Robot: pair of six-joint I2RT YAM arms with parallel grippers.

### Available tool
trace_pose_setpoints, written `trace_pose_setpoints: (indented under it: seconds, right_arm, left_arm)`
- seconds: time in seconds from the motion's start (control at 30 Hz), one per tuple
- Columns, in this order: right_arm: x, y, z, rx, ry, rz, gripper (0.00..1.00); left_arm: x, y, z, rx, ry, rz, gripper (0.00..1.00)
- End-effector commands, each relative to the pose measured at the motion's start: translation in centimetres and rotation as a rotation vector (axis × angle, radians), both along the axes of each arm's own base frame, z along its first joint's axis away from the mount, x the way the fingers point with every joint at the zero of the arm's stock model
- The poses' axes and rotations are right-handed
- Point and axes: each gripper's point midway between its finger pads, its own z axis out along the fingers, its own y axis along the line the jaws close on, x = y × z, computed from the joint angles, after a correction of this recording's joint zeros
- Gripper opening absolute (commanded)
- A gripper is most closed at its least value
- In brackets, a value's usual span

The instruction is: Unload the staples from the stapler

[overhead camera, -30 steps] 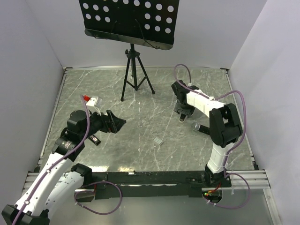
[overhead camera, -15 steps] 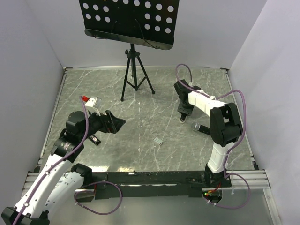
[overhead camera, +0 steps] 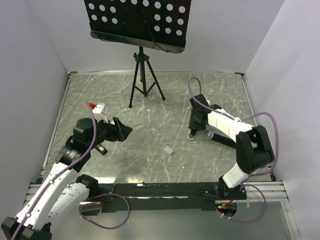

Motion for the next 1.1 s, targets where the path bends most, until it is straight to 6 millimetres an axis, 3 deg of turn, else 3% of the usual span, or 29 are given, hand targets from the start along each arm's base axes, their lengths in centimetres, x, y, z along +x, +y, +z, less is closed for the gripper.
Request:
trace_pose_setpoints:
  seconds: [0.0, 0.17, 0.3, 0.43, 0.6, 0.83, 1.07]
  right_arm:
    - [0.0, 3.1, 5.5, 0.152, -0.187, 0.144, 0.00]
    - [-1.3, 6.1, 8.8, 0.277, -0.253, 0.238, 0.00]
    - [-1.8, 8.2, 13.0, 0.323, -0.328, 0.286, 0.00]
    - [-3.0, 11.1, 15.5, 0.400, -0.373, 0.323, 0.00]
    - [-4.3, 14.5, 18.6, 0.525, -0.438, 0.346, 0.00]
    - [-5.6, 17.2, 21.0, 0.591, -0.457, 0.333, 0.00]
    - [-5.8, 18.2, 21.3, 0.586, -0.454, 0.320, 0.00]
  left_arm:
    - [0.7, -0.4, 0.4, -0.041, 0.056, 0.036, 0.83]
    - [1.8, -1.3, -1.4, -0.107, 0.145, 0.068, 0.72]
    - [2.7, -2.8, -0.6, -0.170, 0.163, 0.034, 0.70]
    - [3.2, -4.6, 0.4, -0.296, 0.176, -0.010, 0.70]
    - [3.3, -6.7, 0.0, -0.410, 0.241, -0.060, 0.67]
    - [3.5, -9.5, -0.4, -0.469, 0.291, -0.121, 0.64]
    - [3.4, -11.5, -1.9, -0.422, 0.343, -0.118, 0.58]
